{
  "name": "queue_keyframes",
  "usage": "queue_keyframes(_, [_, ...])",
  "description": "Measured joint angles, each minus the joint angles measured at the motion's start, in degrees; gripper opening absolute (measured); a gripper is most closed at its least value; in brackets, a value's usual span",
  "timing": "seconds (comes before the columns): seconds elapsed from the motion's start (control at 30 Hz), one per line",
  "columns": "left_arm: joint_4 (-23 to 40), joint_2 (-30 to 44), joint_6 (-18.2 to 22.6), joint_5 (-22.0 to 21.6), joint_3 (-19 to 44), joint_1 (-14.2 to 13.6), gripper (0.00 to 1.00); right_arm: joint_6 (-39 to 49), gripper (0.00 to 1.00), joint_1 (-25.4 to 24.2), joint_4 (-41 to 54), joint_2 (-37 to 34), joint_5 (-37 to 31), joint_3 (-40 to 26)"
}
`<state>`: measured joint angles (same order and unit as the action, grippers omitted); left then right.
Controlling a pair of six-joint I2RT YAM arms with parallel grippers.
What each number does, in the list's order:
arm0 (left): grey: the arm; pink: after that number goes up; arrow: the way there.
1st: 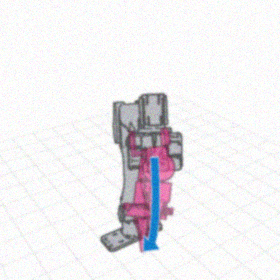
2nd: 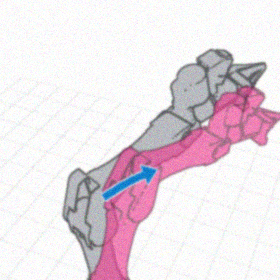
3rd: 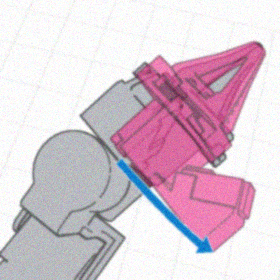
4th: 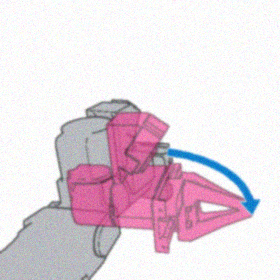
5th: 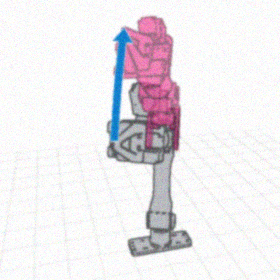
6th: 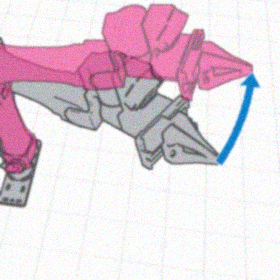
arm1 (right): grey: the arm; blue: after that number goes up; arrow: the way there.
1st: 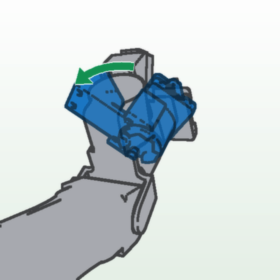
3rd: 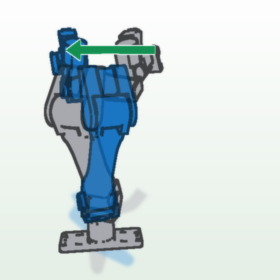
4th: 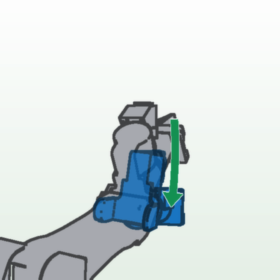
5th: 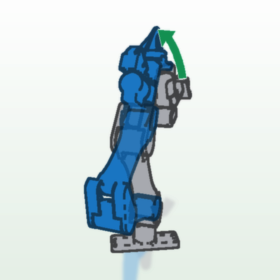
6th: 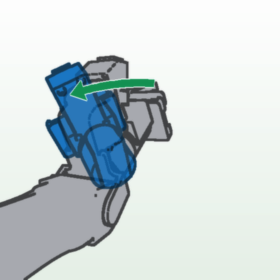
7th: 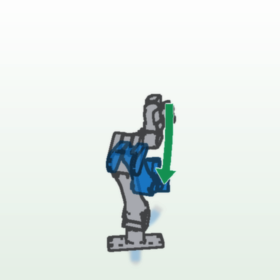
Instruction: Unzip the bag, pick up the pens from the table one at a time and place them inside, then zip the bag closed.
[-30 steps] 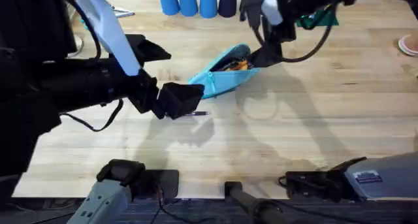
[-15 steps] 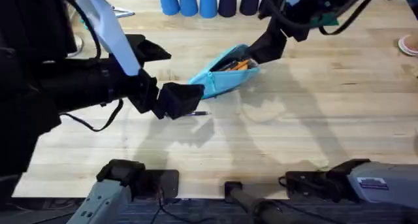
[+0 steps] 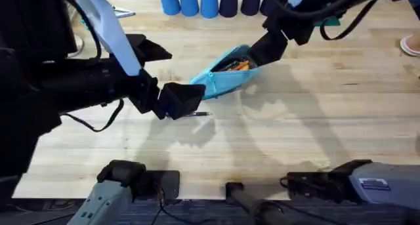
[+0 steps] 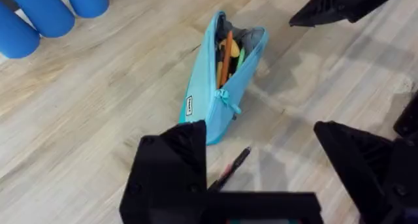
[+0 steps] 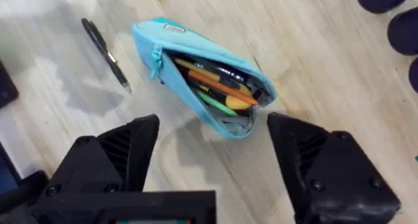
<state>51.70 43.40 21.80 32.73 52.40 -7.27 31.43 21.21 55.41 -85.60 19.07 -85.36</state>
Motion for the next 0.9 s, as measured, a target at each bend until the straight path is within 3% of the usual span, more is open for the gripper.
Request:
queue_keyframes(0.17, [0.33, 0.0, 0.16, -2.26, -0.02, 0.0, 0.996, -0.14, 0.996, 0.0, 0.22, -0.02, 0.0, 0.0])
queue_keyframes(0.23, [1.66, 0.0, 2.02, -3.54, 0.0, 0.0, 0.996, -0.16, 0.996, 0.0, 0.22, 0.0, -0.08, 0.0])
queue_keyframes(0.53, [12.45, 0.12, 23.29, -5.87, 0.0, 0.0, 0.996, -0.15, 0.996, 0.0, 0.23, -0.02, -5.42, 0.0])
queue_keyframes(0.77, [13.42, 3.97, 32.36, -6.55, 0.0, 0.0, 0.996, -0.16, 0.996, 0.0, -0.77, -0.02, -6.49, 0.0])
queue_keyframes(0.9, [13.46, 8.55, 35.52, -6.88, 0.0, 0.0, 0.997, -0.16, 0.996, 0.0, -0.94, -0.02, -6.88, 0.0])
